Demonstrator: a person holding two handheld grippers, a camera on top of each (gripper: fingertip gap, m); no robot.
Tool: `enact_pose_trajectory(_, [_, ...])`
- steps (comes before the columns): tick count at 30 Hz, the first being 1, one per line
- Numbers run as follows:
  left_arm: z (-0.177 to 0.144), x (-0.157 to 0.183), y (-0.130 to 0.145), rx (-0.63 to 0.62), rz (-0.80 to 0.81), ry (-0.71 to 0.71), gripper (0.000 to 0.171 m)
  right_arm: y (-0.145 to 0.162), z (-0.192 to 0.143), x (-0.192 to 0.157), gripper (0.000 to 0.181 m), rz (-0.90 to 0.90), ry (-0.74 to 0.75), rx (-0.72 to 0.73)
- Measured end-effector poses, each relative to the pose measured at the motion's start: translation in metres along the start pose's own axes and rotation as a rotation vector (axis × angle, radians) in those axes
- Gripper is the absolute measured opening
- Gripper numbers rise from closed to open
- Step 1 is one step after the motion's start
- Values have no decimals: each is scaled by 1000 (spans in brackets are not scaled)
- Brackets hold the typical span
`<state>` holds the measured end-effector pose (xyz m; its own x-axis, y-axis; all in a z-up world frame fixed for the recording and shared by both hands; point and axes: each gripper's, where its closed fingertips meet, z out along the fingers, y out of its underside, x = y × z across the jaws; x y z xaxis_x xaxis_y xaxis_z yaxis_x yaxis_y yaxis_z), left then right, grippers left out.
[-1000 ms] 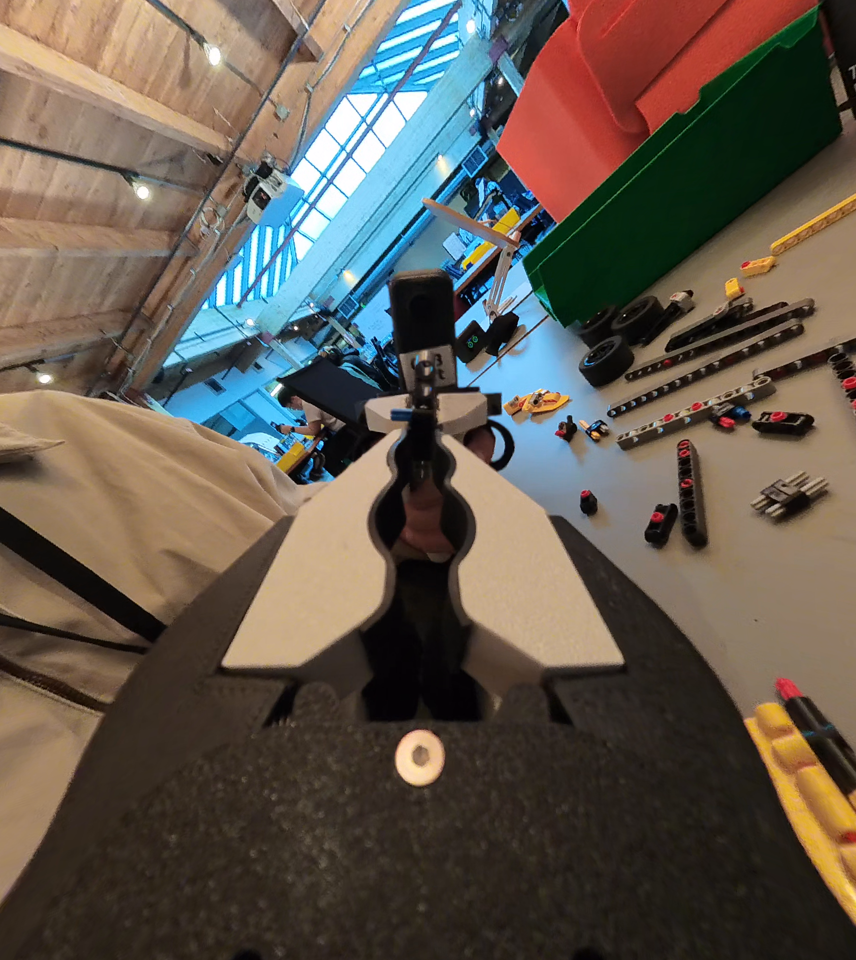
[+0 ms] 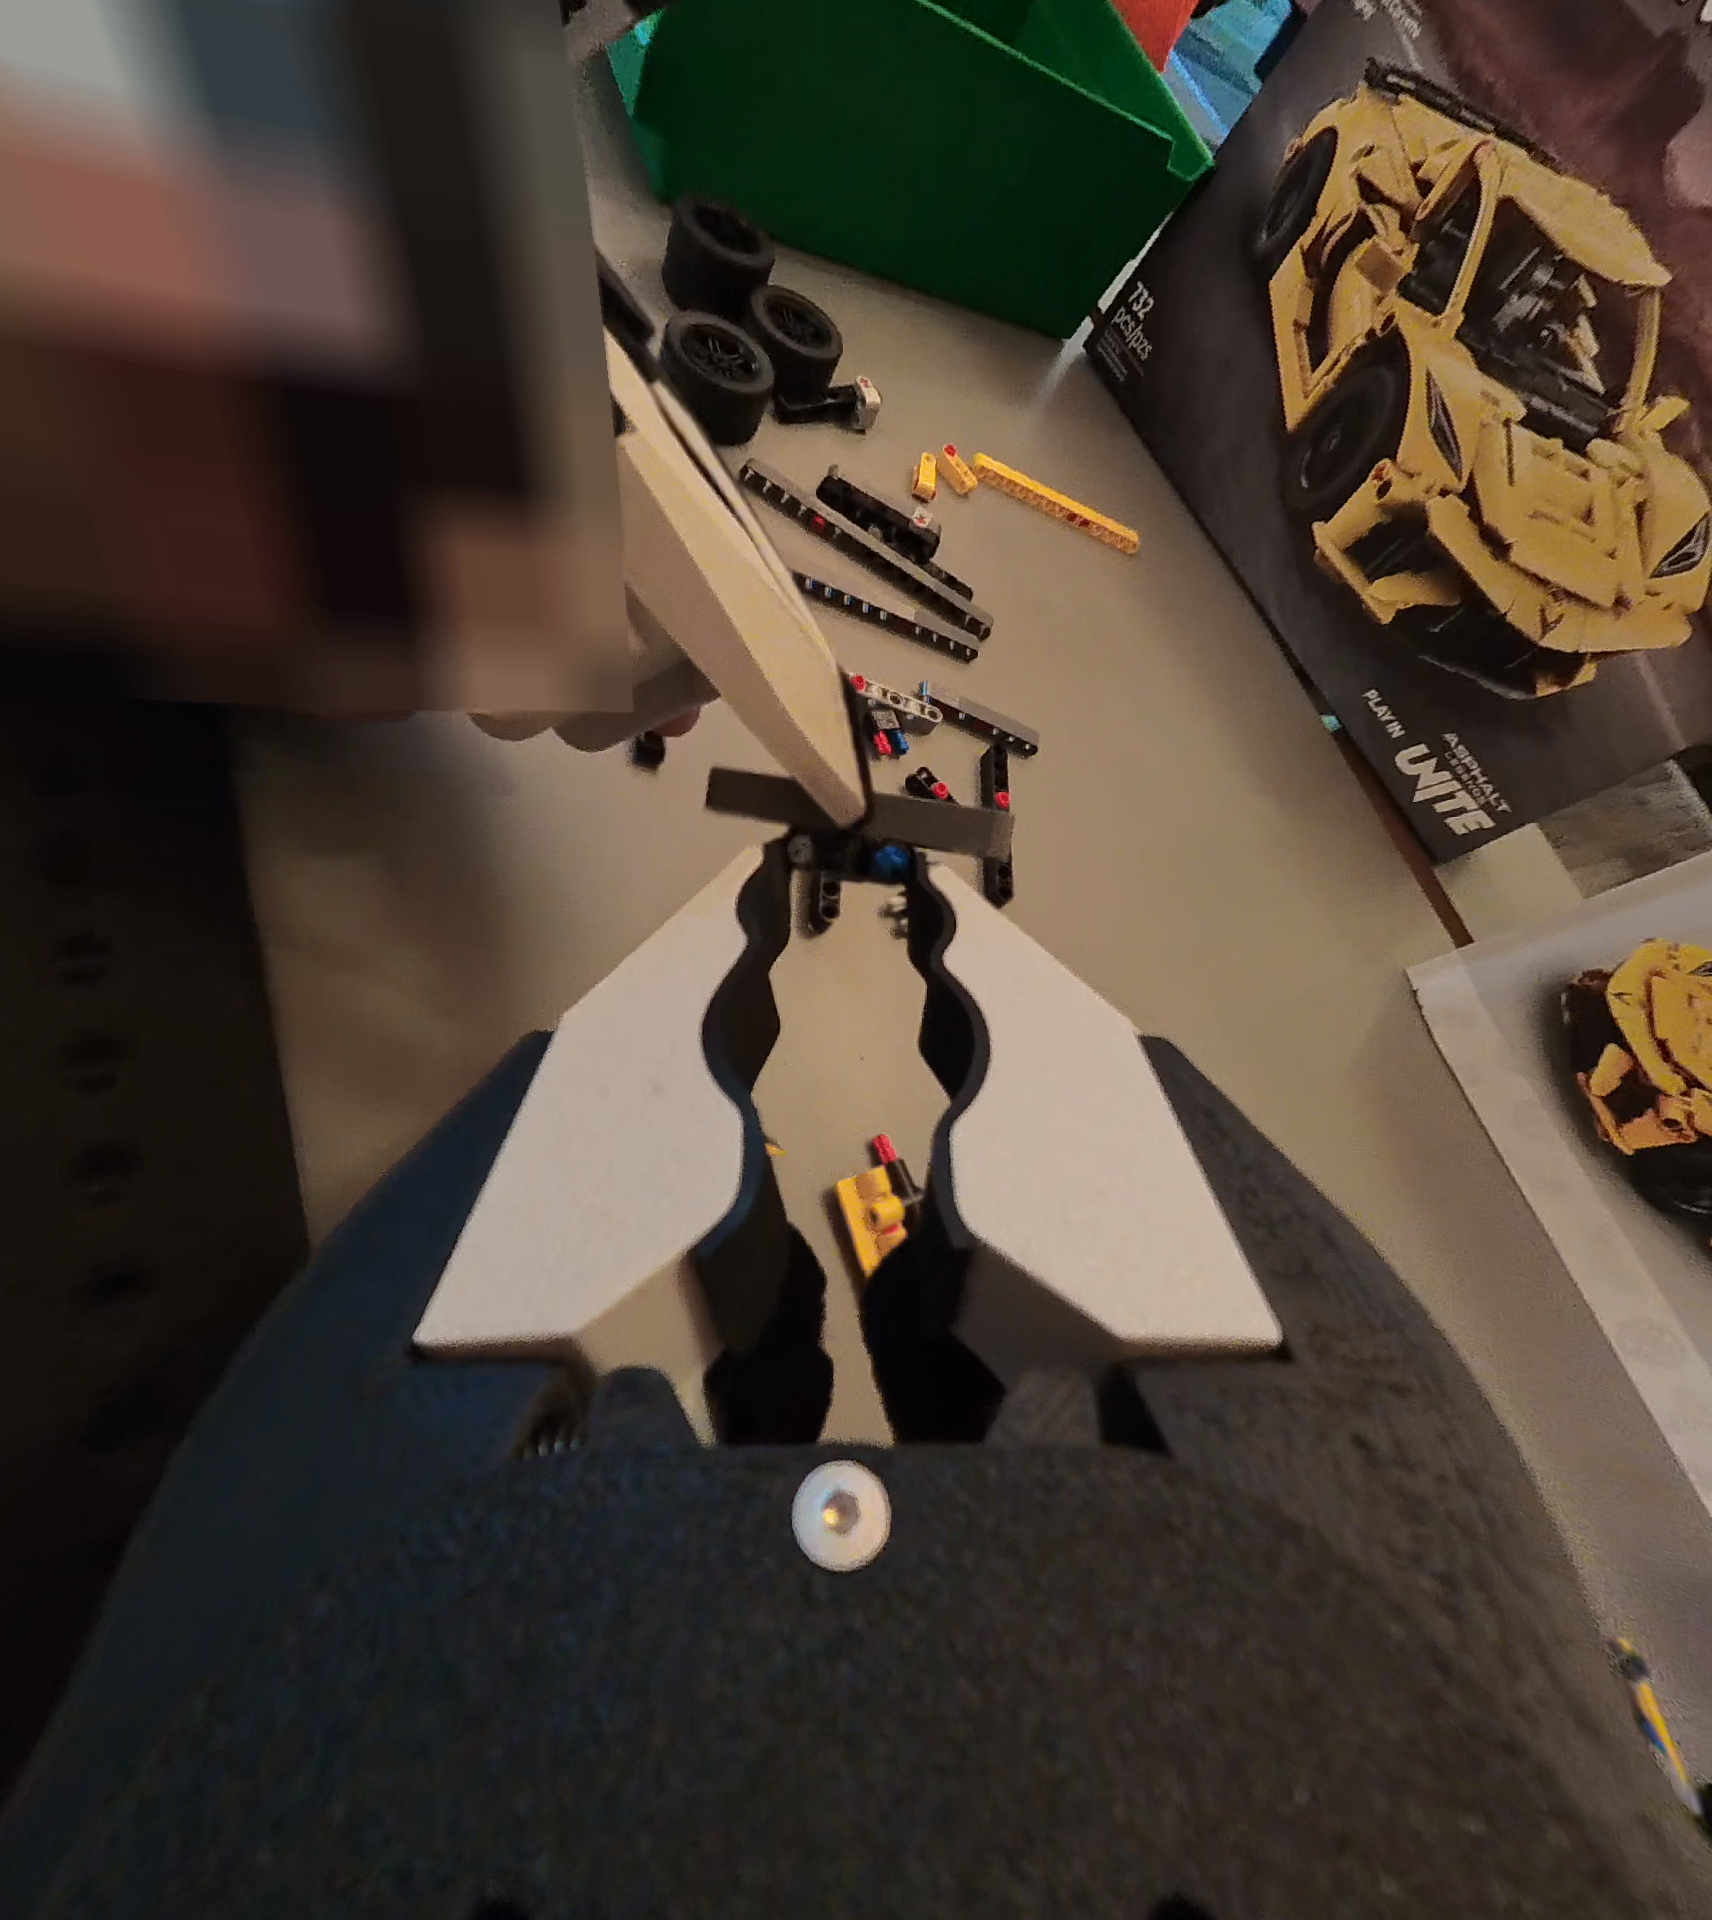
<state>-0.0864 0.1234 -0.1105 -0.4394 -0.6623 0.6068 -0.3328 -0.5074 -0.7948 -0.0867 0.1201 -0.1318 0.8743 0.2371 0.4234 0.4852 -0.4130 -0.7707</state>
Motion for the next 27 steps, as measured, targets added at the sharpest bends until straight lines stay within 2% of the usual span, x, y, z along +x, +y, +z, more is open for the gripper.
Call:
enact_pose_trajectory(1, [-16,-8,-25,150,-22,-22,6,25,-2,14,0,-29,84,-139])
enact_pose_trajectory(2, [-46,-27,-52,307,-74,-59,6,57,-3,20,0,-58,84,-241])
enact_pose_trajectory(3, [-66,-47,-61,362,-130,-94,6,70,-7,15,0,46,5,-211])
enact_pose_trajectory(4, [-69,-51,-59,358,-150,-92,5,64,-11,16,0,133,-31,-131])
enact_pose_trajectory(6, [-40,-20,-46,276,-74,-15,6,54,-8,16,0,177,-71,-98])
enact_pose_trajectory(8, [-20,7,-36,213,-43,106,6,35,-1,6,0,373,-209,10])
enact_pose_trajectory(10, [-15,16,-34,209,-74,165,7,-4,-8,1,20,641,-384,260])
enact_pose_trajectory(12, [-12,22,-30,184,-58,178,7,-29,-21,14,20,876,-493,494])
enact_pose_trajectory(13, [-10,21,-27,169,-33,152,7,-34,-25,17,21,929,-524,547])
enact_pose_trajectory(15, [-8,19,-24,153,22,98,7,-30,-20,11,29,882,-507,492])
enact_pose_trajectory(16, [-8,15,-23,146,61,51,6,-28,-18,11,29,816,-447,466])
enact_pose_trajectory(20, [-6,0,-18,80,304,-170,7,-15,-10,24,26,501,-39,320])
enact_pose_trajectory(23, [-1,-1,-10,19,439,-256,7,-15,-5,21,26,352,95,231])
enact_pose_trajectory(27, [0,-4,-7,-1,454,-282,7,-10,1,16,9,208,192,145])
